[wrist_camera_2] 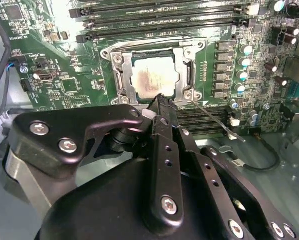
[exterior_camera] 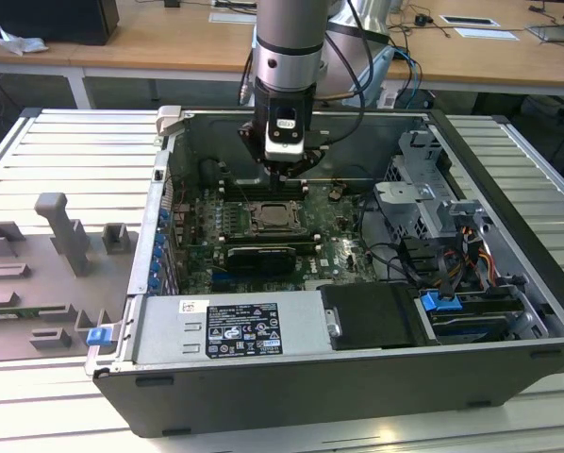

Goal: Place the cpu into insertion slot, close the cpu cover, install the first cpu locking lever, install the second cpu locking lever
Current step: 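Install the first cpu locking lever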

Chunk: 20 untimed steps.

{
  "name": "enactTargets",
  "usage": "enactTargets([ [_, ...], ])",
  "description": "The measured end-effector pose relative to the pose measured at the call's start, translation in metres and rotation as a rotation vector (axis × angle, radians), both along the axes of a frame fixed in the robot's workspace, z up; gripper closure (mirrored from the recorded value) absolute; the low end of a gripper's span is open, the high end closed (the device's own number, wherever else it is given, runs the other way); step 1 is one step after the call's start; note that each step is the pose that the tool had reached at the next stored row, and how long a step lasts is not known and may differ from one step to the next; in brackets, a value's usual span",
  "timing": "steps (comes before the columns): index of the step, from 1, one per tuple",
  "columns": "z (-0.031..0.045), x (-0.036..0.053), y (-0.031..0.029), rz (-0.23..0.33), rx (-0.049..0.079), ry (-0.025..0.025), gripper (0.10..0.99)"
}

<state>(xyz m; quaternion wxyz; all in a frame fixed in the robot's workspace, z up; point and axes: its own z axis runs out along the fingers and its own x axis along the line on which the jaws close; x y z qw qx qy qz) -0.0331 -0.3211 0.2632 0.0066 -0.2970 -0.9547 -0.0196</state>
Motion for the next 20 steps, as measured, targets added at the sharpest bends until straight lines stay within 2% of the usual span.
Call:
enactTargets([
  [8, 0.0, 0.0, -0.0001, 0.063, 0.0, 0.0, 0.98],
  [12, 0.0, 0.0, -0.0001, 0.111, 0.0, 0.0, 0.98],
  [14, 0.0, 0.0, -0.0001, 0.153, 0.0, 0.0, 0.98],
  [20, 0.0, -0.0001, -0.0001, 0.204, 0.0, 0.0001, 0.98],
])
